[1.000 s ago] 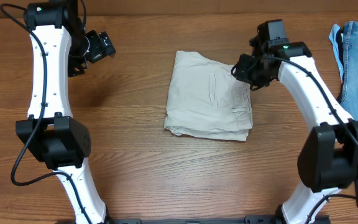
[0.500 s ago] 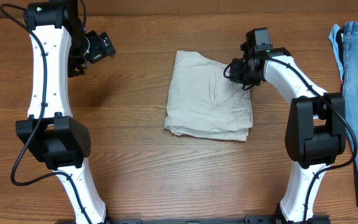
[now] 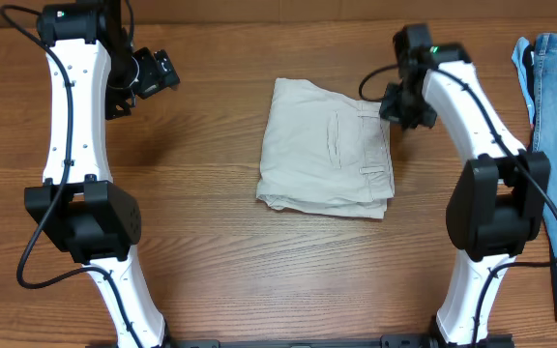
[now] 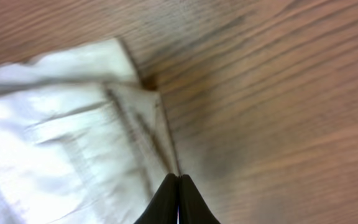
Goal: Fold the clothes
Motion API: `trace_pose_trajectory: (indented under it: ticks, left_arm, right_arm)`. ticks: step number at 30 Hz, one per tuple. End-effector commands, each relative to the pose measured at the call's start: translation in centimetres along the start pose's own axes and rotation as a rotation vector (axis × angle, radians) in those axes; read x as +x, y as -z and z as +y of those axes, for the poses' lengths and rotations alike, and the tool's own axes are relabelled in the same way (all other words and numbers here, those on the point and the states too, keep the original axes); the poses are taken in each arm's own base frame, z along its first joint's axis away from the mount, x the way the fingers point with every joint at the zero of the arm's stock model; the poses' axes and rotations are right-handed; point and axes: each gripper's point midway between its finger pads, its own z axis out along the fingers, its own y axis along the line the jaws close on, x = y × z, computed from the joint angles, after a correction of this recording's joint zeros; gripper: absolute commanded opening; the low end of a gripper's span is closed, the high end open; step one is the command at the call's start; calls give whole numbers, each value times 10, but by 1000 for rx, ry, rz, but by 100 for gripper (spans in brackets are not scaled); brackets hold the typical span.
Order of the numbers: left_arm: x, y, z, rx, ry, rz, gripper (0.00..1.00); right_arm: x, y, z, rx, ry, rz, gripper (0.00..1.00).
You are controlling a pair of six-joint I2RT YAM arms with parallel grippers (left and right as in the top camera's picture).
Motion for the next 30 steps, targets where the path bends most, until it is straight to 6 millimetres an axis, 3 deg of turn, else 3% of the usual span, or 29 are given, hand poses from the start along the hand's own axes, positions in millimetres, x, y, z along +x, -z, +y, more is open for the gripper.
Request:
trace_pose_trajectory:
  ticks: [1, 4, 8, 14, 18, 26, 27, 30]
  left_arm:
    - [-1, 8, -3, 1, -25, -25, 100]
    - [0, 8, -3, 0, -25, -23, 100]
    - [0, 8, -3, 1, -25, -23, 100]
    - [0, 8, -3, 0, -25, -22, 100]
    - [0, 8, -3, -1, -25, -20, 100]
    - [1, 8, -3, -1, -25, -19, 100]
    - [1, 8, -3, -1, -25, -19, 100]
    - [0, 8, -3, -1, -25, -20, 100]
  right_arm:
    - [3, 82, 20, -173, -21, -52, 4]
    - [40, 103, 20, -231, 24, 61, 4]
    - [67, 90, 20, -191, 81, 153, 6]
    - [120, 22, 41, -241, 135, 318, 8]
    - [150, -22, 32, -234, 95, 392, 8]
    - [172, -58, 0, -183, 24, 444, 13]
    - [170, -60, -7, -152, -8, 439, 6]
    - [159, -48, -19, -111, -81, 411, 4]
